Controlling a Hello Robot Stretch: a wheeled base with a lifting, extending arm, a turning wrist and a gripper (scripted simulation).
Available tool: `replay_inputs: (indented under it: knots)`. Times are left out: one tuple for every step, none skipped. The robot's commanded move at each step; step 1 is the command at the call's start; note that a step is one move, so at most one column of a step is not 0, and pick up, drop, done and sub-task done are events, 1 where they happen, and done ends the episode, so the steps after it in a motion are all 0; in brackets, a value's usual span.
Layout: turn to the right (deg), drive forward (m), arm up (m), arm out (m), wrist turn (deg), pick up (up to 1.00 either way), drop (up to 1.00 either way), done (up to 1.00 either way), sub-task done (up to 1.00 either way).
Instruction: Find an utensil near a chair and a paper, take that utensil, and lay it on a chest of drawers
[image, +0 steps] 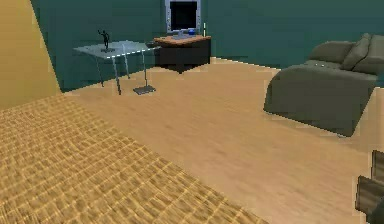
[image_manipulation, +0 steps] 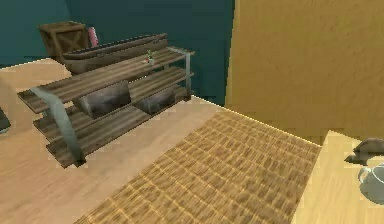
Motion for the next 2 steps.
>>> replay_inputs:
  knots:
    - [-18.0, 0.0, 0.0, 0.0, 0.0, 0.0, 0.0, 0.0, 0.0]
    - [0.0, 0.15, 0.0, 0.0, 0.0, 0.0, 0.0, 0.0, 0.0]
